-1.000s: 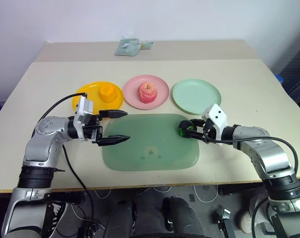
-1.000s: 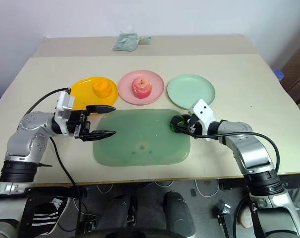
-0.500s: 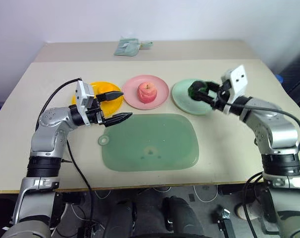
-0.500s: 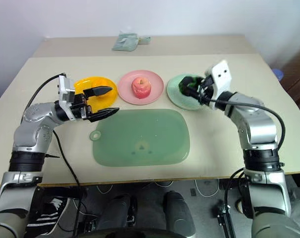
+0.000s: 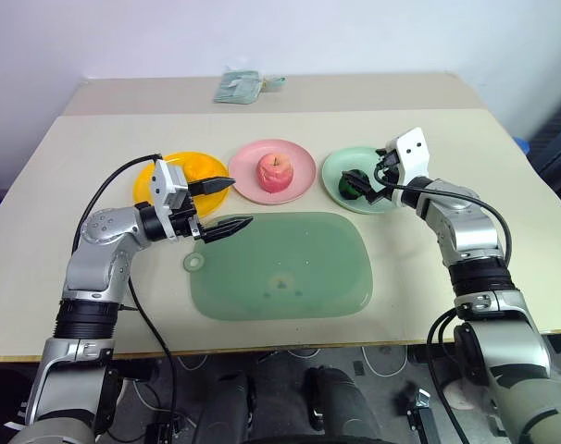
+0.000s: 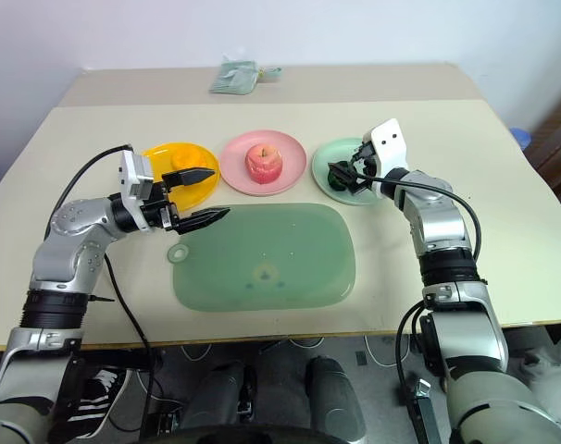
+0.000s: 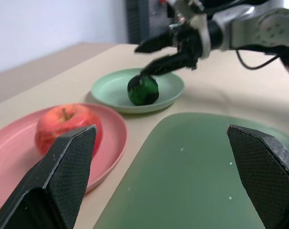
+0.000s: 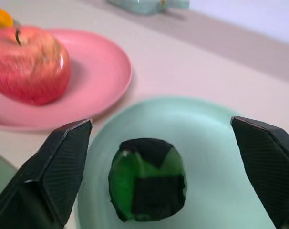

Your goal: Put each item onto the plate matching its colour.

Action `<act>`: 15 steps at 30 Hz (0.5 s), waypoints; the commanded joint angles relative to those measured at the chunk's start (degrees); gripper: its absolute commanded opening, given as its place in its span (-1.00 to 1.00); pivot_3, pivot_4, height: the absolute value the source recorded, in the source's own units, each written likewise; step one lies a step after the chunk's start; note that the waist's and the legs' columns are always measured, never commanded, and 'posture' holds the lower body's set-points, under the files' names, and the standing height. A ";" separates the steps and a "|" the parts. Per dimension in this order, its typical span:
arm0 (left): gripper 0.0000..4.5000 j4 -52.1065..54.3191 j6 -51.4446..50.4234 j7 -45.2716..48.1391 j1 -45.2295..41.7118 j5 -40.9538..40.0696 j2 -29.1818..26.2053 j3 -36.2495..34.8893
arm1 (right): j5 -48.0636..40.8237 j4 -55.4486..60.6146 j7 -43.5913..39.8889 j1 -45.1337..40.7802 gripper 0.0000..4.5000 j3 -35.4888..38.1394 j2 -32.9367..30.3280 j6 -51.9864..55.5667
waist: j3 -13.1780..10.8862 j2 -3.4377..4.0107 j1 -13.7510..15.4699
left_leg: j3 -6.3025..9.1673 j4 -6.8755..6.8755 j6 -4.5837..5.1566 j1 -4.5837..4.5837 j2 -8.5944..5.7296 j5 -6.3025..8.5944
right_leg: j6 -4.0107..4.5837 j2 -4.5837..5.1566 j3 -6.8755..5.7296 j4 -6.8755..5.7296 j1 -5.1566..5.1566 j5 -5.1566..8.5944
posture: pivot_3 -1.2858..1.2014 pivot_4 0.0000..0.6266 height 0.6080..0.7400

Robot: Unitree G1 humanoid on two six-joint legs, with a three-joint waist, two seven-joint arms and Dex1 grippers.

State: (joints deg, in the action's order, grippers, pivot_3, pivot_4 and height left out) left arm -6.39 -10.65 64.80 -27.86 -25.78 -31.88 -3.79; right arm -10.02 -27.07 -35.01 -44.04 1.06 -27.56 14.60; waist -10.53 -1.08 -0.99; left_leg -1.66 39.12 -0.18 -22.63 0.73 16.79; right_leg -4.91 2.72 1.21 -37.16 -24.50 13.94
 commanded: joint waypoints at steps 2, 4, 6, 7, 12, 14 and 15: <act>1.00 2.46 -0.29 0.23 0.53 -2.27 -1.15 -2.49 | -11.09 13.74 -7.60 1.78 0.99 5.68 -0.58 3.27 | -0.02 0.03 0.17 | 0.01 0.00 0.00 0.00 0.01 0.00 | 0.00 0.00 0.00 -0.01 0.00 0.00 | 0.03 -0.52 0.91; 1.00 1.60 0.55 0.66 0.46 -2.81 -1.52 -3.34 | -15.89 22.82 -12.90 5.59 0.99 6.23 -2.27 5.29 | -0.02 0.04 0.24 | 0.04 -0.02 0.01 -0.02 0.05 0.01 | 0.00 -0.01 -0.02 0.01 -0.01 0.00 | 0.03 -0.52 0.91; 1.00 0.15 1.05 1.54 0.05 -3.56 -1.81 -4.39 | -18.61 31.03 -15.89 10.25 0.99 6.03 -4.59 7.54 | -0.02 0.03 0.36 | 0.06 -0.07 0.02 -0.03 0.05 0.01 | 0.00 -0.01 -0.05 0.04 -0.01 0.00 | 0.03 -0.52 0.91; 1.00 -0.99 1.53 2.30 -0.27 -3.77 -2.12 -4.93 | -20.79 35.12 -16.70 12.52 0.99 6.35 -5.60 9.50 | -0.01 0.02 0.35 | 0.07 -0.07 0.02 -0.03 0.06 0.02 | 0.00 0.00 -0.07 0.06 -0.01 0.00 | 0.03 -0.52 0.91; 1.00 -9.03 4.95 6.80 -2.34 -3.46 -4.43 -7.08 | -28.30 50.58 -19.99 24.69 0.99 7.87 -12.23 17.11 | -0.02 0.02 0.29 | 0.04 0.00 0.02 0.01 0.04 0.01 | 0.02 0.04 -0.07 0.06 0.04 0.00 | 0.03 -0.52 0.91; 1.00 -12.68 7.07 9.04 -3.16 -2.77 -6.03 -7.76 | -27.61 54.32 -20.55 29.29 0.99 8.28 -14.19 16.30 | -0.01 0.00 0.33 | 0.03 0.03 0.02 0.02 0.04 0.01 | 0.03 0.02 -0.06 0.06 0.05 0.01 | 0.03 -0.52 0.91; 1.00 -13.91 7.24 9.89 -3.55 -2.78 -6.90 -8.04 | -26.83 55.71 -20.37 31.38 0.99 8.66 -14.90 15.44 | -0.01 0.00 0.21 | 0.03 0.03 0.01 0.03 0.05 0.01 | 0.04 -0.01 -0.07 0.06 0.06 0.01 | 0.03 -0.52 0.91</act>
State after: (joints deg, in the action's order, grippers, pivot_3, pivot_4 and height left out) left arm -19.60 -5.17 73.22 -30.04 -28.16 -37.49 -9.95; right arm -36.68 25.36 -55.15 -13.15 7.90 -41.86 31.20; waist -10.54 -1.07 -0.78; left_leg -1.64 39.15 -0.16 -22.60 0.80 16.81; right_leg -4.87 2.67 1.15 -37.09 -24.45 13.95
